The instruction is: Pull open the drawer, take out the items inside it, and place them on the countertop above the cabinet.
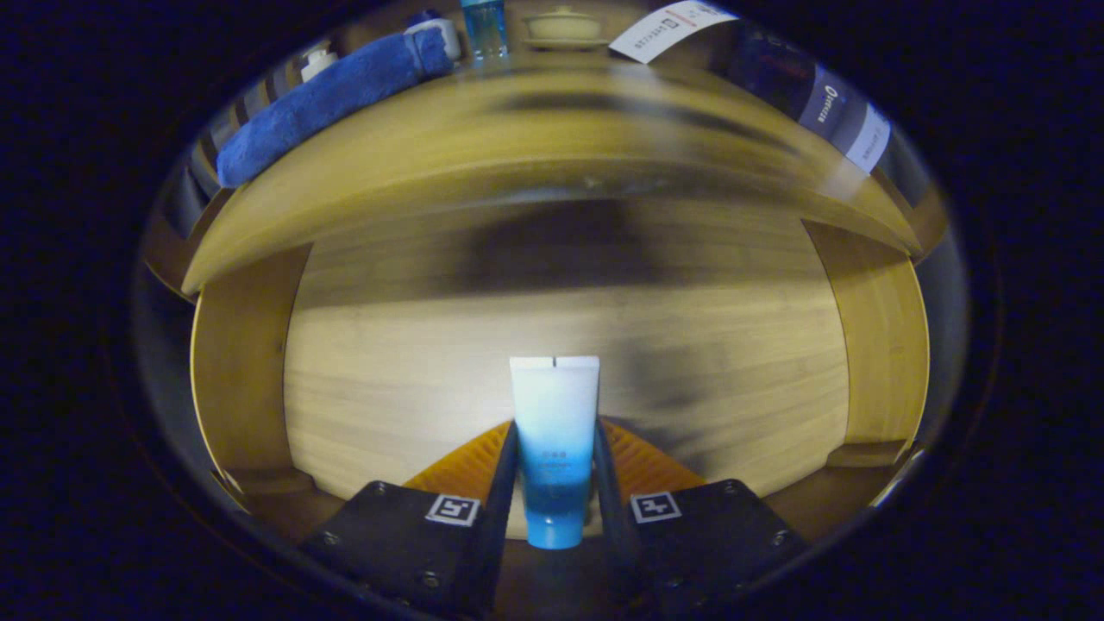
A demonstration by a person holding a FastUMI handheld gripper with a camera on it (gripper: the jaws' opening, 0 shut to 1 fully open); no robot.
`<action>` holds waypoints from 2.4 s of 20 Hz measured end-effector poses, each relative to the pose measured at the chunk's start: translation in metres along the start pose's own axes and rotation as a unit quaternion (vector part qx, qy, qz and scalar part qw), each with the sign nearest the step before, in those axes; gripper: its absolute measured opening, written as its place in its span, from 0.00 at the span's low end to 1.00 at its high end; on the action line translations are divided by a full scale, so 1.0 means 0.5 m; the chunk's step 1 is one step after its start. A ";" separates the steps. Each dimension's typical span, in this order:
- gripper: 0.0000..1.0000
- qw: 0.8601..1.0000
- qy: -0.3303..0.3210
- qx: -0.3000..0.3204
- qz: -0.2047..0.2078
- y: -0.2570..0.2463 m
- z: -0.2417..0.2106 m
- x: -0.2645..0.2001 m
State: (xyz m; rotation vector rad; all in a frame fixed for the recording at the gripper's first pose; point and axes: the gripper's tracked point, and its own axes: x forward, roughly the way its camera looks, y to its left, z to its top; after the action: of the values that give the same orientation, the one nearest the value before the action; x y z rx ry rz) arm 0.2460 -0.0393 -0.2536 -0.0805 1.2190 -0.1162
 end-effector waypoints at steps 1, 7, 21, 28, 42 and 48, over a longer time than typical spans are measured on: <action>0.49 1.000 0.004 -0.005 -0.004 0.005 -0.009 -0.001; 0.43 0.993 -0.104 0.015 0.055 0.028 0.041 -0.035; 0.42 0.914 -0.375 0.063 0.141 0.038 0.099 -0.232; 0.42 0.856 -0.500 0.088 0.099 -0.053 0.159 -0.478; 0.42 0.805 -0.588 0.068 0.033 -0.066 0.278 -0.636; 0.42 0.835 -0.546 0.065 0.014 -0.050 0.310 -0.486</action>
State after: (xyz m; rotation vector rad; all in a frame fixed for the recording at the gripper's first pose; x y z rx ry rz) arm 0.3078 -0.0320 0.0289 0.0000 0.0558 -0.1016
